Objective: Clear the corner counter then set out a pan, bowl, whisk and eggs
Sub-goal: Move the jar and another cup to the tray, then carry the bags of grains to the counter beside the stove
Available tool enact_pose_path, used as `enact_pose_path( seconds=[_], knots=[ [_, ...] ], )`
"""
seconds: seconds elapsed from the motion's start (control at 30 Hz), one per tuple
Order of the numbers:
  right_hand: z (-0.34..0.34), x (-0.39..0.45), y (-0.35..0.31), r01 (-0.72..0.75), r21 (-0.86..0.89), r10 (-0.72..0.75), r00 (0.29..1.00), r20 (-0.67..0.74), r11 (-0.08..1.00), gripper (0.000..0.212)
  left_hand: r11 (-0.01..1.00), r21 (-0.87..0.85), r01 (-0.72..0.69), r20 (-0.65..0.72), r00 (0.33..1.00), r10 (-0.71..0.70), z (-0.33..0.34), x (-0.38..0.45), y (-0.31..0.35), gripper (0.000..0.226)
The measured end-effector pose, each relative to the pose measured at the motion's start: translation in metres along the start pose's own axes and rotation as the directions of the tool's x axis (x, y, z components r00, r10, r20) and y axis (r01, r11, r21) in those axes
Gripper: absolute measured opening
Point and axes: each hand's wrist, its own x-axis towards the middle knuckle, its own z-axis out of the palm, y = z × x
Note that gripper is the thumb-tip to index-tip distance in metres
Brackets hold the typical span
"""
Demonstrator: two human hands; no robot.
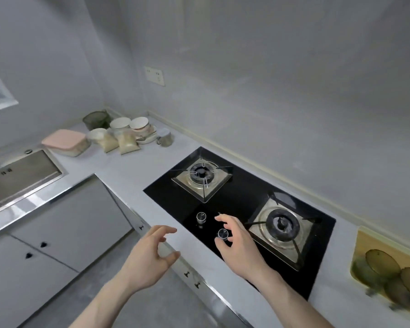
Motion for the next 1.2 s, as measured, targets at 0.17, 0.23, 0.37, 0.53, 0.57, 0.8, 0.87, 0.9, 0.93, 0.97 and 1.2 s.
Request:
enact_pose_path(
  seconds=[0.17, 0.23, 0.37, 0.53, 0.57, 0.8, 0.87, 0.9, 0.93, 0.97, 1.2],
  knots=[
    [0.057, 0.043, -0.045, 0.031, -0.003, -0.031, 0.998, 0.052, 1.000, 0.046, 0.999, -0.008, 0.041, -0.097, 0.994, -0.041, -0.067, 0.001, -0.061, 0.048],
    [0.072, 0.056, -0.060, 0.040, 0.002, -0.040, 0.997, 0.068, 0.999, 0.047, 0.998, -0.019, 0.054, -0.120, 0.991, -0.056, -0.085, 0.000, -0.077, 0.047],
    [0.101, 0.091, -0.091, 0.090, -0.005, -0.089, 0.990, 0.107, 0.996, 0.048, 0.995, -0.046, 0.089, -0.166, 0.981, -0.096, -0.118, -0.001, -0.107, 0.047],
    [0.135, 0.141, -0.119, 0.120, 0.005, -0.119, 0.983, 0.142, 0.993, 0.048, 0.991, -0.046, 0.126, -0.208, 0.969, -0.133, -0.151, 0.010, -0.143, 0.046],
    [0.140, 0.149, -0.122, 0.121, 0.013, -0.121, 0.982, 0.144, 0.993, 0.048, 0.991, -0.040, 0.130, -0.212, 0.968, -0.136, -0.156, 0.013, -0.148, 0.046],
    [0.189, 0.237, -0.149, 0.150, 0.058, -0.158, 0.972, 0.174, 0.987, 0.045, 0.987, -0.025, 0.157, -0.249, 0.956, -0.158, -0.210, 0.070, -0.198, 0.046],
    [0.199, 0.266, -0.157, 0.149, 0.068, -0.158, 0.972, 0.172, 0.987, 0.045, 0.987, -0.027, 0.157, -0.244, 0.957, -0.159, -0.229, 0.094, -0.211, 0.046],
    [0.202, 0.280, -0.161, 0.145, 0.077, -0.156, 0.974, 0.166, 0.987, 0.045, 0.988, -0.021, 0.153, -0.247, 0.957, -0.154, -0.239, 0.106, -0.216, 0.046],
    [0.205, 0.295, -0.166, 0.137, 0.087, -0.149, 0.975, 0.162, 0.987, 0.045, 0.988, -0.020, 0.156, -0.248, 0.956, -0.156, -0.249, 0.119, -0.222, 0.047],
    [0.209, 0.310, -0.170, 0.127, 0.095, -0.141, 0.977, 0.162, 0.987, 0.044, 0.987, -0.025, 0.161, -0.251, 0.954, -0.162, -0.259, 0.130, -0.228, 0.047],
    [0.227, 0.388, -0.190, 0.117, 0.054, -0.125, 0.977, 0.175, 0.992, 0.044, 0.984, -0.034, 0.176, -0.238, 0.955, -0.179, -0.298, 0.194, -0.263, 0.045]
  ],
)
